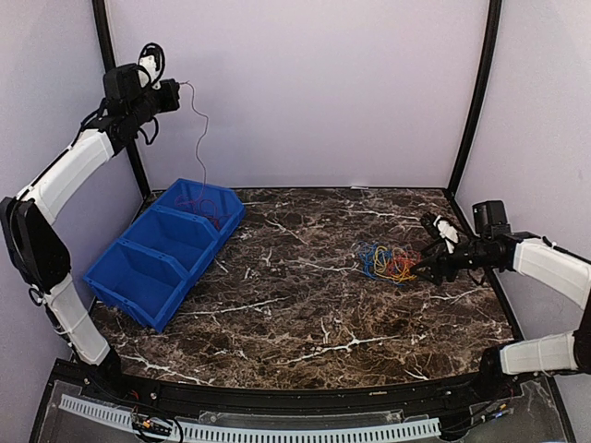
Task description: Untangle the cables
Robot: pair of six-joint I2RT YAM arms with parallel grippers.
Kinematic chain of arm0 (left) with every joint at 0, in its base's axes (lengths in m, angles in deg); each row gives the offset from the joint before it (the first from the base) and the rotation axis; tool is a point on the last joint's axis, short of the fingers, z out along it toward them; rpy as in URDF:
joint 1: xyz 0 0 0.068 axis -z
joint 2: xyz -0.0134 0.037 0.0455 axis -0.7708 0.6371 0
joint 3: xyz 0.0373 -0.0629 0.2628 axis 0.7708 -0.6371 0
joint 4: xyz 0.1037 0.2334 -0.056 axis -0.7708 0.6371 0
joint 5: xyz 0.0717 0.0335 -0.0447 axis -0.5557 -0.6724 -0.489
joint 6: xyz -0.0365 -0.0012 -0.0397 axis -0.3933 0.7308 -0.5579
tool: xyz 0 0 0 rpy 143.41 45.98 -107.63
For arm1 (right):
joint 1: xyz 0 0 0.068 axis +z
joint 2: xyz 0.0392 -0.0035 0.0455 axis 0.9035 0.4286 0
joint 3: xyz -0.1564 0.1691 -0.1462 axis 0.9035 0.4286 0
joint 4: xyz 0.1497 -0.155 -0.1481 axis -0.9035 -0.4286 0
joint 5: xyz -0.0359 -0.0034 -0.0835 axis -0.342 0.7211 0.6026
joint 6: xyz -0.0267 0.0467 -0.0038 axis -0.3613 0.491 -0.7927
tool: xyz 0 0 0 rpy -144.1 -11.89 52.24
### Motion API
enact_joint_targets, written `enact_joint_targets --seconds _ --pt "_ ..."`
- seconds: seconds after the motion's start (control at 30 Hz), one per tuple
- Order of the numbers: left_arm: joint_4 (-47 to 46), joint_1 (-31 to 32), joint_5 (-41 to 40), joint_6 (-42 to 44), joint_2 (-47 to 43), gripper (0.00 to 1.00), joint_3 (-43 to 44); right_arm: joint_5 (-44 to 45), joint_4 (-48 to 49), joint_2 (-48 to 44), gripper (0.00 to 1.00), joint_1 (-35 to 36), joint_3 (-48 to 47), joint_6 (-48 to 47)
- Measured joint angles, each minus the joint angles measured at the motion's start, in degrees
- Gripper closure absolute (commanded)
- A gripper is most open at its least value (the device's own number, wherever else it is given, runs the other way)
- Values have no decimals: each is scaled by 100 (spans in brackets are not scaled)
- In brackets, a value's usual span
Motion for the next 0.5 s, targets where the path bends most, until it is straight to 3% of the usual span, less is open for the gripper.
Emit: enact_joint_targets --seconds 0.23,0.37,0.5 --pt "-90 -105 46 -74 -48 100 -1672 -44 59 -76 24 -188 52 -26" --pt "-173 -111 -44 -111 -568 100 -2865 -44 94 -127 24 -256 92 -68" --pt "-216 -109 -280 -107 -981 100 -3239 -44 109 -127 24 -313 103 -109"
